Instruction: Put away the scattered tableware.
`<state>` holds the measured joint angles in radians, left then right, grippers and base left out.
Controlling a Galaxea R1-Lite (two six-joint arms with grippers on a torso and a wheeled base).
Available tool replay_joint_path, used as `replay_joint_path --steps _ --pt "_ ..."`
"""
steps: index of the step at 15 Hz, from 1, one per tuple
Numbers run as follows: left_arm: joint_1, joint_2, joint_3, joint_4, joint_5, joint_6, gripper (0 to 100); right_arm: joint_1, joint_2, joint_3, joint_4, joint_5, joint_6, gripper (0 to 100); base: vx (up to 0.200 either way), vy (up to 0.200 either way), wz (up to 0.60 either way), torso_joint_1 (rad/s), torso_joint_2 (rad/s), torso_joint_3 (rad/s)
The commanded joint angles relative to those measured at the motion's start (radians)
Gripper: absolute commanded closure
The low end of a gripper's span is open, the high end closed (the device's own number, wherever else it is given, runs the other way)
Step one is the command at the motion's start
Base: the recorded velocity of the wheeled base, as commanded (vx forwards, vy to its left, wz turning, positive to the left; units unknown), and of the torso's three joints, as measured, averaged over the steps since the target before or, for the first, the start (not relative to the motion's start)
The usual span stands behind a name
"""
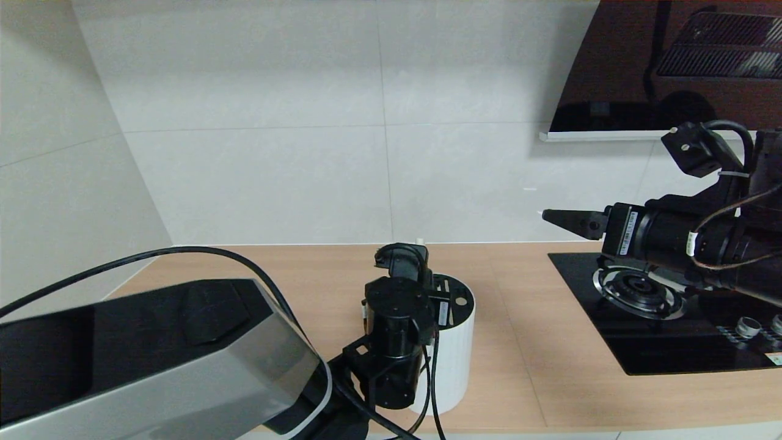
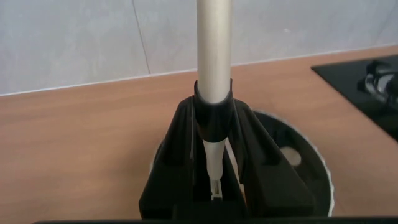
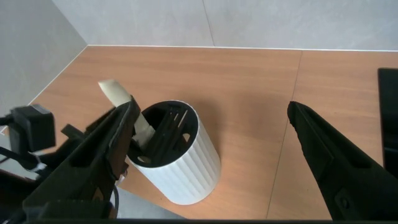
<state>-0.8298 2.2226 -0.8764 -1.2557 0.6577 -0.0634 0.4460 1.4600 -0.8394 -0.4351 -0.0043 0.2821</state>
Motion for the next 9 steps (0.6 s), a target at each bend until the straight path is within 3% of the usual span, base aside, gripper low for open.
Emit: replay_joint_path --steps 1,7,8,9 --pt "-0.003 0.002 0.002 -0.001 0.0 -0.001 100 0.0 0.002 0.0 -0.001 0.0 0.0 0 0.0 0.0 0.0 0.0 0.0 0.0" --pt "-0.003 0.002 0.0 -0.001 0.0 -0.001 100 0.0 0.002 0.005 -0.001 0.0 0.0 0 0.0 0.0 0.0 0.0 0.0 0.0" --pt "-0.003 0.002 0.0 -0.001 0.0 -0.001 0 0.0 0.002 0.005 -0.001 -0.002 -0.001 0 0.0 0.0 0.0 0.0 0.0 0.0" --pt "-0.003 0.002 -0.001 -0.001 0.0 -0.001 0 0.0 0.002 0.005 -0.001 -0.002 -0.001 0 0.0 0.0 0.0 0.0 0.0 0.0"
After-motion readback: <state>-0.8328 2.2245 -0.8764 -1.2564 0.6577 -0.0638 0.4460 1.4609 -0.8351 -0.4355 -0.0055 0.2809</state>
